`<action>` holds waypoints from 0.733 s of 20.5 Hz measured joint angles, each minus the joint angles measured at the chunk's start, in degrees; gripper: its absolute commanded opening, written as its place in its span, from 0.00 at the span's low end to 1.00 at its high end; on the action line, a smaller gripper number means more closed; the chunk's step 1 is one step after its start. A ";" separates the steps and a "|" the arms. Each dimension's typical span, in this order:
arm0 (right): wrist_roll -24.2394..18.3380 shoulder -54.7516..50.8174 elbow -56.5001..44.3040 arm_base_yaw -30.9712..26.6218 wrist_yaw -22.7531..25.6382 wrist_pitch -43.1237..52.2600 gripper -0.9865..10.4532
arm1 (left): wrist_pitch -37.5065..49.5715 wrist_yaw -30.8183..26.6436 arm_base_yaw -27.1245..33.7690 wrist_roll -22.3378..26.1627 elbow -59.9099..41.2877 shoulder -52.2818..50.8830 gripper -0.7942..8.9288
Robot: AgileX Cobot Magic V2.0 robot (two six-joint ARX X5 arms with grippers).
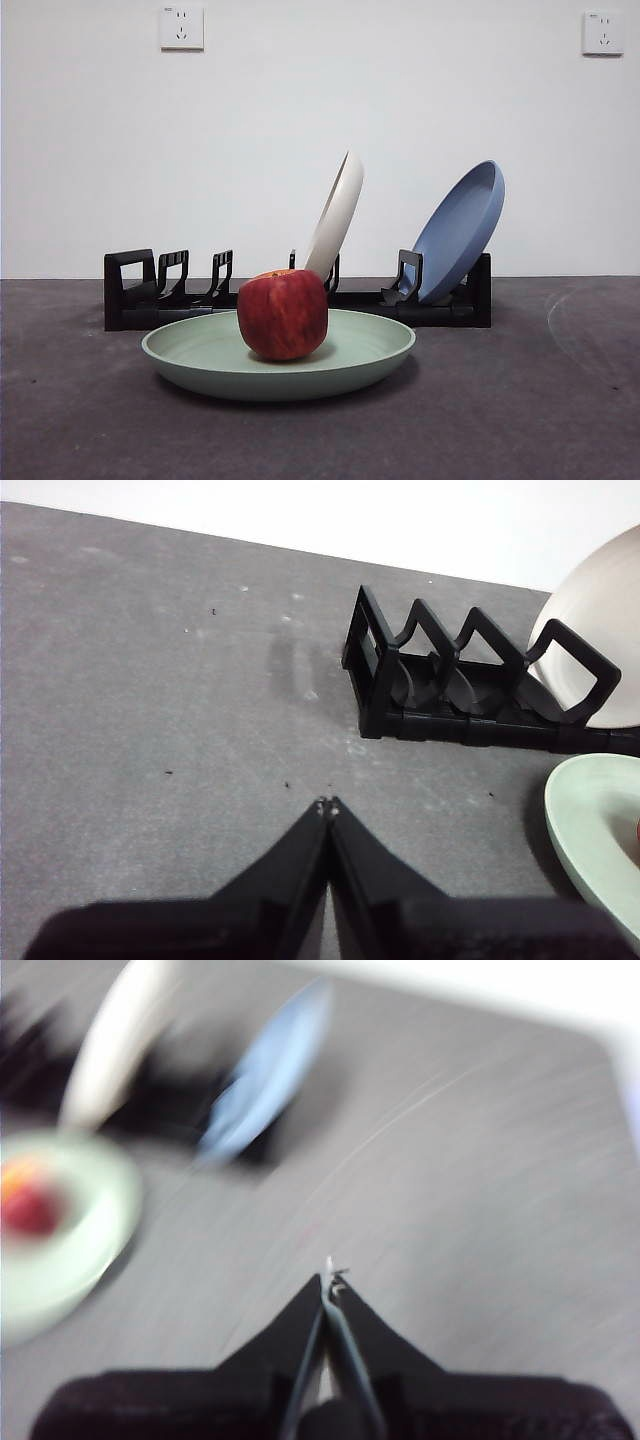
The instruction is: Take the green plate from the plate rack,put the plate on the table,take the apple from the table,put the apple in the plate
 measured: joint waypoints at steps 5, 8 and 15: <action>-12.66 -4.00 -14.45 -16.35 -8.20 24.00 0.09 | 0.00 -0.02 0.00 0.00 0.02 0.04 0.08; -19.15 -7.61 -28.20 -28.92 -23.71 37.64 0.09 | 0.00 -0.02 0.00 0.00 0.00 0.04 0.08; -21.55 -15.76 -51.78 -42.51 -36.87 59.28 0.09 | 0.00 -0.02 0.00 0.00 0.02 0.04 0.08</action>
